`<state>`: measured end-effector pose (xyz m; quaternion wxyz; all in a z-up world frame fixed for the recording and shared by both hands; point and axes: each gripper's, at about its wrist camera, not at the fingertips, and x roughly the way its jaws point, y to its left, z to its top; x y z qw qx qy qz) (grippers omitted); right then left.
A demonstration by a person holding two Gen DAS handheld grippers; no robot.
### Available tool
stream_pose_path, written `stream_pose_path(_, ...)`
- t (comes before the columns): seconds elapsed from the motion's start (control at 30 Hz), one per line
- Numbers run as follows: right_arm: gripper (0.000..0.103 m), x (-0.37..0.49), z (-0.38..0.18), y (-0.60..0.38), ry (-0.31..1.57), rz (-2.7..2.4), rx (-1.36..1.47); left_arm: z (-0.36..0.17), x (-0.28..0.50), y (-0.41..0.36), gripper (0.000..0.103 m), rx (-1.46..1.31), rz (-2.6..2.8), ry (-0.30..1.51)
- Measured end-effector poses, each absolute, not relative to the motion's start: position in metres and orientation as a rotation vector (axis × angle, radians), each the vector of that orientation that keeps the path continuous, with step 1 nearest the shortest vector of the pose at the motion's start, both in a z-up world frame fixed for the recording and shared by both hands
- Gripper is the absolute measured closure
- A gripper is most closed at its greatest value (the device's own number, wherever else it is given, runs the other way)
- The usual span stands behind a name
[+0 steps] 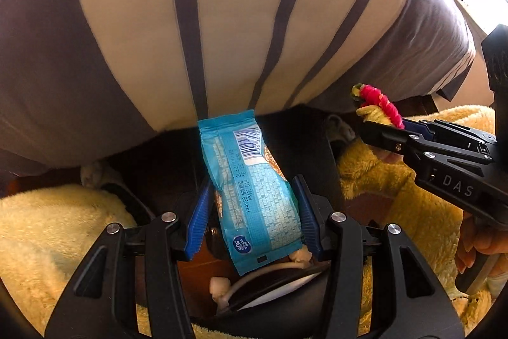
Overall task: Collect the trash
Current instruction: 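Lower both tools into the black bin and open both to drop the items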
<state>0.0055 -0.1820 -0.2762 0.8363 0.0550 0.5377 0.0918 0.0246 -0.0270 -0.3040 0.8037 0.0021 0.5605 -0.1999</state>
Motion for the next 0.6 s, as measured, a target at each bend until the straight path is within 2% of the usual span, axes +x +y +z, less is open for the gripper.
stream_pose_path(0.4,0.073,0.022,-0.301,-0.175,1.232,0.224,0.133,-0.331,0.026,-0.039,0.054,0.012,-0.461,1.314)
stream_pose_path(0.5,0.069,0.025,-0.307,-0.172,1.24,0.228,0.138,-0.335,0.028,-0.038,0.053,0.002,-0.457,1.333)
stream_pose_path(0.6,0.059,0.028,-0.308,-0.176,1.243,0.225,0.15,-0.336,0.029,-0.039,0.048,-0.004,-0.452,1.343)
